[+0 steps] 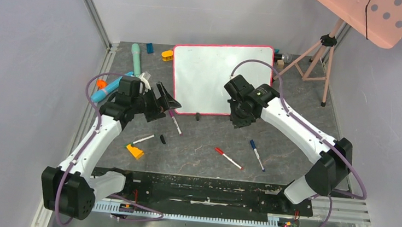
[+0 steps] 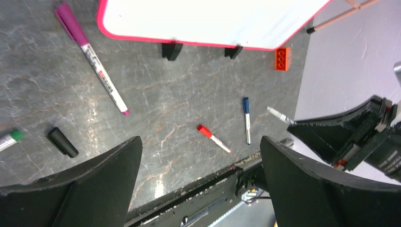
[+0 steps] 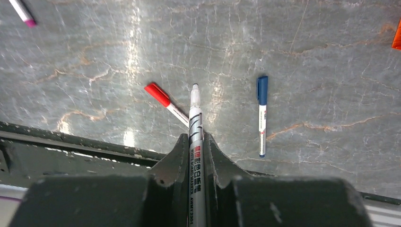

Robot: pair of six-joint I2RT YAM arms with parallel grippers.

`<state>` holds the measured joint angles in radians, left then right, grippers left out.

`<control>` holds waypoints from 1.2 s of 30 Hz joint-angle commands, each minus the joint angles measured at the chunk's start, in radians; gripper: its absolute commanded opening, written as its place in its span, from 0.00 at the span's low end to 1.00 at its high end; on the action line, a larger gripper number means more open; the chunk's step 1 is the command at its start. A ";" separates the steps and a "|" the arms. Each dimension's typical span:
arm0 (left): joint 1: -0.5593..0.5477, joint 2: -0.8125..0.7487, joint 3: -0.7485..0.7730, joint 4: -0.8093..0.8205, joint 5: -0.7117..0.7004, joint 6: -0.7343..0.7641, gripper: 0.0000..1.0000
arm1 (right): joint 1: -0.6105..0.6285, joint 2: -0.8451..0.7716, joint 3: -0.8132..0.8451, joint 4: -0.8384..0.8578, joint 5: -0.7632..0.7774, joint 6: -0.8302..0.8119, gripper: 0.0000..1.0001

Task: Write a sentence on the whiteboard
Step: Adjust the whiteboard at the center of the board.

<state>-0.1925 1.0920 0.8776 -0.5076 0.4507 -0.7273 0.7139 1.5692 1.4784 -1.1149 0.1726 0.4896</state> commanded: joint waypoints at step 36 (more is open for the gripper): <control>0.275 0.479 0.290 0.745 0.536 0.166 1.00 | -0.273 -0.042 0.145 0.485 -0.195 -0.184 0.00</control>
<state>0.0761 1.5455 1.1320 0.0860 0.8841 -0.6254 0.4484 1.5013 1.5734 -0.6571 -0.0357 0.3237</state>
